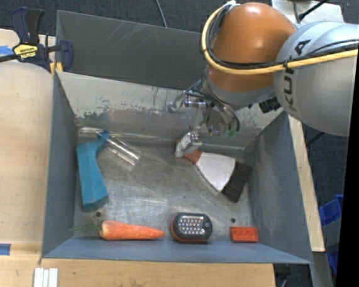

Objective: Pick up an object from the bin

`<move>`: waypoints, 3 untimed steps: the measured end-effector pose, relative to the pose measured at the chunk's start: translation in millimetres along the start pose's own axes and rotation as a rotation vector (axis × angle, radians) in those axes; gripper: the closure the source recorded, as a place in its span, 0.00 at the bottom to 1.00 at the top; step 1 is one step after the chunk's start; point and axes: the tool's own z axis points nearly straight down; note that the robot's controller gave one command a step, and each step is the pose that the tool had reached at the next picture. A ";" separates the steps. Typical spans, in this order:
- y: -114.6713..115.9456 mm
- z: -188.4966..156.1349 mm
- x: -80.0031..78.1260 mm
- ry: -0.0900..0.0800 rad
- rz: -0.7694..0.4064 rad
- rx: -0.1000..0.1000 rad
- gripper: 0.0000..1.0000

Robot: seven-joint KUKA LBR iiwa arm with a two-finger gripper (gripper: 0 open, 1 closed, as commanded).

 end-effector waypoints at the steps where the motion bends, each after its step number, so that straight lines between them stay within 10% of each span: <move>1: -6.5 -44.2 -1.7 -0.002 0.090 0.000 1.00; 3: -36.6 -11.2 7.3 -0.005 -0.008 -0.001 1.00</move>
Offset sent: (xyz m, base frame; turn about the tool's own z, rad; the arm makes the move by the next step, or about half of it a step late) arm 0.0000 0.0000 0.0000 0.0000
